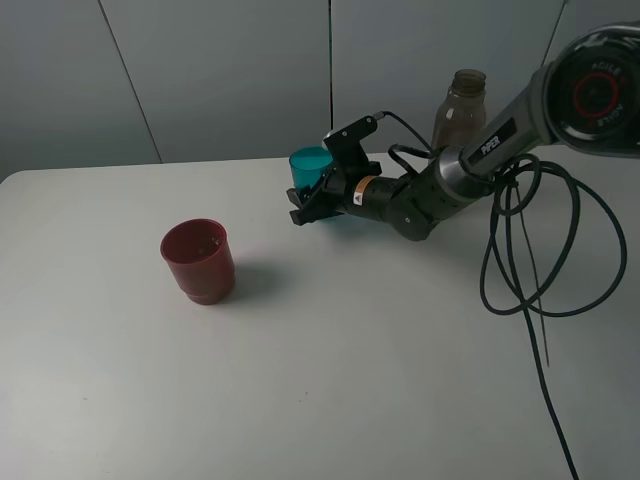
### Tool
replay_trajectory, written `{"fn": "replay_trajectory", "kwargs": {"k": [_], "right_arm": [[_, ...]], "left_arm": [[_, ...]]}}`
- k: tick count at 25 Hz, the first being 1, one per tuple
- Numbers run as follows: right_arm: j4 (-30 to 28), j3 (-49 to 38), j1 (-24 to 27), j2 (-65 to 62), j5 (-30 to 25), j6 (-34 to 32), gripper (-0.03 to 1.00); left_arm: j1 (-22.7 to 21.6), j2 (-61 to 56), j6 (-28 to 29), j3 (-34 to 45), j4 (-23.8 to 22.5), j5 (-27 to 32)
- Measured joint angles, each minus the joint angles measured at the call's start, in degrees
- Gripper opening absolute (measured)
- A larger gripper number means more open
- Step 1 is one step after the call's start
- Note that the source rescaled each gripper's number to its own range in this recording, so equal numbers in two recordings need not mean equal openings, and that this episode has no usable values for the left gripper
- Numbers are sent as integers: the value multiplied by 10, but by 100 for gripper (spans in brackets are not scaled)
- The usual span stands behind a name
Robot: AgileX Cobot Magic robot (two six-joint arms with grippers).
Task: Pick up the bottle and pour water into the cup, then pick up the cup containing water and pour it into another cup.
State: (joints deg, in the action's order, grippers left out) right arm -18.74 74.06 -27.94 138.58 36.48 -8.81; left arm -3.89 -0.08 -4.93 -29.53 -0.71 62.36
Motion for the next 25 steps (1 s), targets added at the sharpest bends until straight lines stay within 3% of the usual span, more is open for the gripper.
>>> {"fn": "replay_trajectory", "kwargs": {"k": [4, 5, 9, 10, 15, 25], "right_arm": [[0, 0, 0, 0, 0, 2, 15], [0, 0, 0, 0, 0, 2, 24], [0, 0, 0, -10, -12, 3, 86], [-1, 0, 0, -15, -22, 3, 94], [-1, -1, -5, -52, -130, -4, 99], [-11, -1, -33, -170, -454, -24, 100]], "left_arm": [[0, 0, 0, 0, 0, 0], [0, 0, 0, 0, 0, 0], [0, 0, 0, 0, 0, 0], [0, 0, 0, 0, 0, 0], [0, 0, 0, 0, 0, 0], [0, 0, 0, 0, 0, 0]]}}
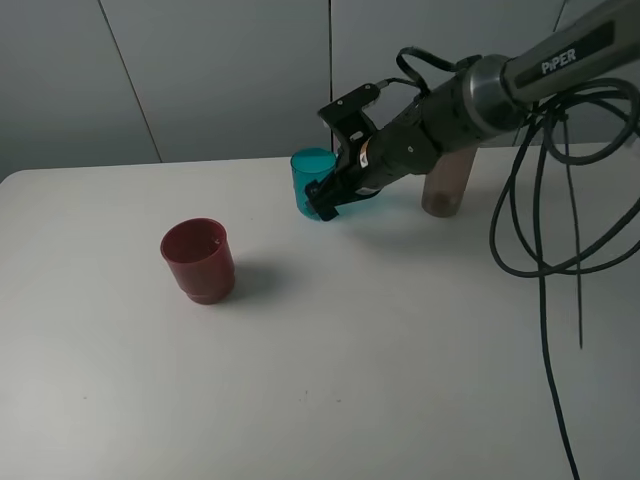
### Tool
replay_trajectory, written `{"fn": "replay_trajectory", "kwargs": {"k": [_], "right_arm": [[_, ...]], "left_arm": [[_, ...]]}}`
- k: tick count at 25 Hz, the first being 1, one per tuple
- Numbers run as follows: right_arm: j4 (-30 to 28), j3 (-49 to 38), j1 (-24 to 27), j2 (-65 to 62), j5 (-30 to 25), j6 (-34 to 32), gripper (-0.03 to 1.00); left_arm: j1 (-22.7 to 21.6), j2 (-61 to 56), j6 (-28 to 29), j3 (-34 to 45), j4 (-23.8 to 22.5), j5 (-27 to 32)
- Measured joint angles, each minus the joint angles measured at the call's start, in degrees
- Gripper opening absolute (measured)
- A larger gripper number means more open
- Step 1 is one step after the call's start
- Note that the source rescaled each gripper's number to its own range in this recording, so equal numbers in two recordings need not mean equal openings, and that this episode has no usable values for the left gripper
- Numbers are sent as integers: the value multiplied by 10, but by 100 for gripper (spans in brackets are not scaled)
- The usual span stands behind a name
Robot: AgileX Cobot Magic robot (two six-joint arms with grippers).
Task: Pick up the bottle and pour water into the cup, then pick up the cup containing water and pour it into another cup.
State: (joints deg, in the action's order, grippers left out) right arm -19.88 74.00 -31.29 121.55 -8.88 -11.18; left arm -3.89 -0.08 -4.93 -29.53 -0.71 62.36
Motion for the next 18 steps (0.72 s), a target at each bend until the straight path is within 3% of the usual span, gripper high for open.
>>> {"fn": "replay_trajectory", "kwargs": {"k": [11, 15, 18], "right_arm": [[129, 0, -47, -186, -268, 90, 100], [136, -11, -47, -257, -322, 93, 100], [142, -55, -42, -317, -325, 93, 100]], "left_arm": [[0, 0, -3, 0, 0, 0], [0, 0, -3, 0, 0, 0], [0, 0, -3, 0, 0, 0]]}}
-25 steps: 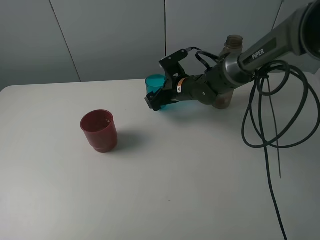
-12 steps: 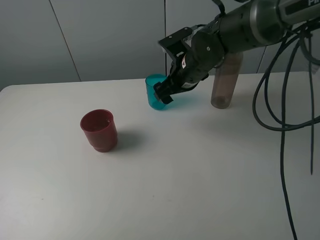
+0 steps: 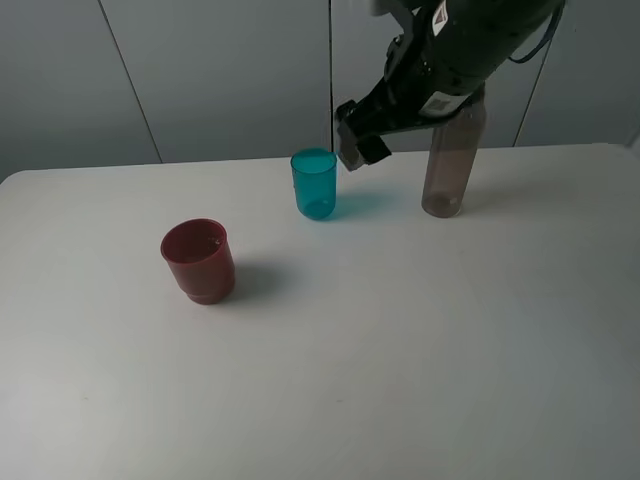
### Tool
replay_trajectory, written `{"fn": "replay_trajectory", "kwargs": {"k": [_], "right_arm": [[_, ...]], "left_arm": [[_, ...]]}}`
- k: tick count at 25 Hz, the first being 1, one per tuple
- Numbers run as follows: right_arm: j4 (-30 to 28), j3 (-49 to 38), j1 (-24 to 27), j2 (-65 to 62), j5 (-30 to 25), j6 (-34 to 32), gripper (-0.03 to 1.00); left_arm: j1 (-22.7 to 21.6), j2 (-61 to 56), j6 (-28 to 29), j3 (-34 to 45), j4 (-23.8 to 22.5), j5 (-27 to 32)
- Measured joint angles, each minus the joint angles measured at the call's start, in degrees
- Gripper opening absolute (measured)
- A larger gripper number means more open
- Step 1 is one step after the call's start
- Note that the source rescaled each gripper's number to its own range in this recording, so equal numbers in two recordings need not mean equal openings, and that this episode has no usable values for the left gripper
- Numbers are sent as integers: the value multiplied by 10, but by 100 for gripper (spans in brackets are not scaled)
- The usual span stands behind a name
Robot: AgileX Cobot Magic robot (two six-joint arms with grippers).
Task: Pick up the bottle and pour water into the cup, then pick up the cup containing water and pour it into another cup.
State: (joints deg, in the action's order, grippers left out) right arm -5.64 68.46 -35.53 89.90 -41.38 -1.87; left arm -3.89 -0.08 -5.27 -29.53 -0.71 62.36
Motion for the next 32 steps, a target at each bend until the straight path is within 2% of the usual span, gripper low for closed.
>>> {"fn": "replay_trajectory", "kwargs": {"k": [9, 12, 18, 23, 32], "right_arm": [[22, -173, 60, -247, -16, 2, 100], [22, -212, 88, -354, -55, 2, 100], [22, -259, 124, -578, -167, 2, 100], [24, -287, 153, -709, -240, 2, 100], [56, -359, 232, -842, -245, 2, 100]], "left_arm": [[0, 0, 0, 0, 0, 0], [0, 0, 0, 0, 0, 0], [0, 0, 0, 0, 0, 0], [0, 0, 0, 0, 0, 0], [0, 0, 0, 0, 0, 0]]}}
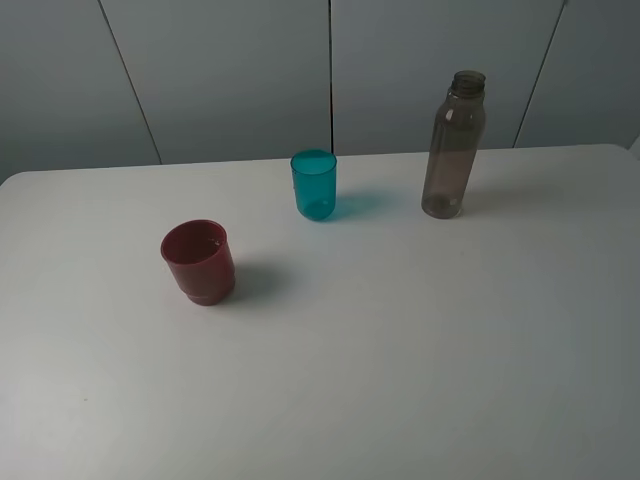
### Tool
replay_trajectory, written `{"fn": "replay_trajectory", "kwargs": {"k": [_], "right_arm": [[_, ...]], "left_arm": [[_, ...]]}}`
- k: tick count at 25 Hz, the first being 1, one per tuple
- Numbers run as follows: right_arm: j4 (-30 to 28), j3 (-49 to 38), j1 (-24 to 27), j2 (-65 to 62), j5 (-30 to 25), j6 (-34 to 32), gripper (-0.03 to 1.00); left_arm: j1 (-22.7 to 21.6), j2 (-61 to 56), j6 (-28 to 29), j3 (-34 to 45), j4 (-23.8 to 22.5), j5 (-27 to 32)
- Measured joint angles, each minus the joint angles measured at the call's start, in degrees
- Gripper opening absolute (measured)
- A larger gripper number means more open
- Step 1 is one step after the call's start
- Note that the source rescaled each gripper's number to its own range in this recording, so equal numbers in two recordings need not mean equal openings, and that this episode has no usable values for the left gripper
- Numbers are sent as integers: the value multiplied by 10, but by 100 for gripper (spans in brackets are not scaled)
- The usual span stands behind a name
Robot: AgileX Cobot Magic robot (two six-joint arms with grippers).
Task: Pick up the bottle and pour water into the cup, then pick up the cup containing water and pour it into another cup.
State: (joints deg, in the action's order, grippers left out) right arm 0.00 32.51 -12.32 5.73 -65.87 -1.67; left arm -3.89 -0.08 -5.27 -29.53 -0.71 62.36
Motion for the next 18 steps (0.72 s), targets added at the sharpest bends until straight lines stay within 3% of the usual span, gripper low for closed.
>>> {"fn": "replay_trajectory", "kwargs": {"k": [9, 18], "right_arm": [[10, -31, 114, -56, 29, 0, 100], [11, -31, 137, -57, 30, -6, 100]], "left_arm": [[0, 0, 3, 0, 0, 0], [0, 0, 3, 0, 0, 0]]}}
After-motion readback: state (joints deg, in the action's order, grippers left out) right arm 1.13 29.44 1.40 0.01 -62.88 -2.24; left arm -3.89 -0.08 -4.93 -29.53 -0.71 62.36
